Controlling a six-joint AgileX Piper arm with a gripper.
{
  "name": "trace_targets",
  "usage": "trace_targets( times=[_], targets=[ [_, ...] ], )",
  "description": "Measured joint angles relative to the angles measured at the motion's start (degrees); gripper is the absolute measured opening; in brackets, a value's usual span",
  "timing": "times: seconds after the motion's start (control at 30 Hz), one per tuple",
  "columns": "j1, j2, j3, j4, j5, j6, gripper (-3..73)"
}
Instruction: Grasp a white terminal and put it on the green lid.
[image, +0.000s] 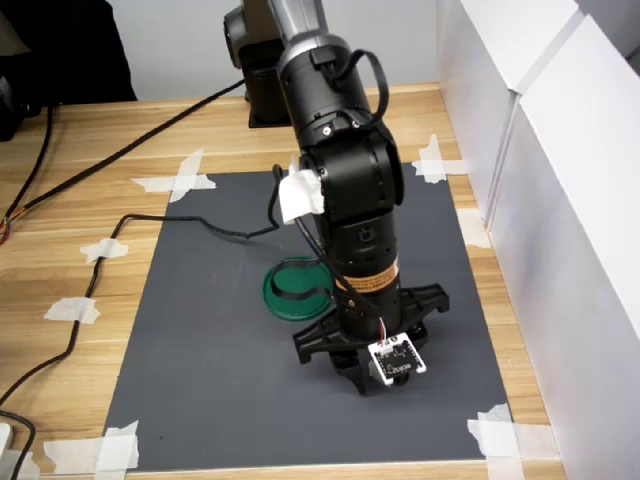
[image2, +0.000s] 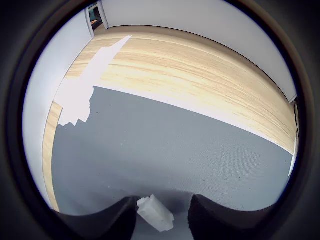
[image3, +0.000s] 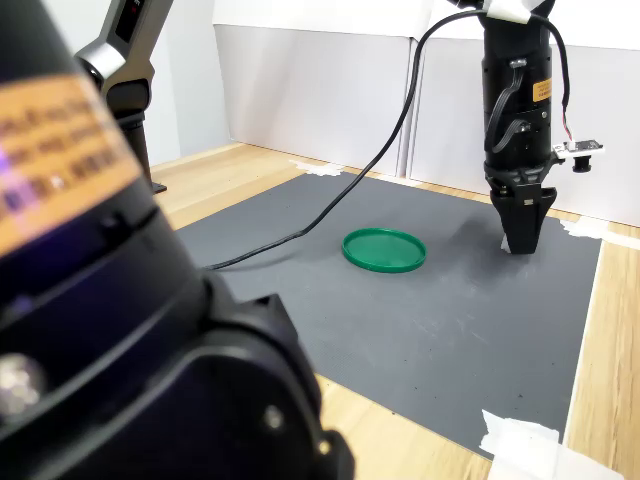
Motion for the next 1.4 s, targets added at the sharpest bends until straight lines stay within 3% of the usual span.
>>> trace_targets(
  times=[0.23, 0.4, 0.67, 1.03, 1.27, 1.4],
  targets=[
    [0.00, 0.00, 0.00, 0.00, -0.06, 0.00, 19.0],
    [0.00, 0.00, 0.00, 0.00, -0.01, 0.00, 9.1],
    [0.00, -2.67, 0.00, 1.27, 1.95, 0.00, 8.8],
    [0.00, -12.44, 1.52, 2.69, 11.37, 0.00, 8.8],
    [0.00, -24.00, 15.54, 2.72, 10.60, -2.32, 8.8],
    [-1.29, -28.47, 24.96, 0.59, 6.29, -3.59, 8.8]
  ],
)
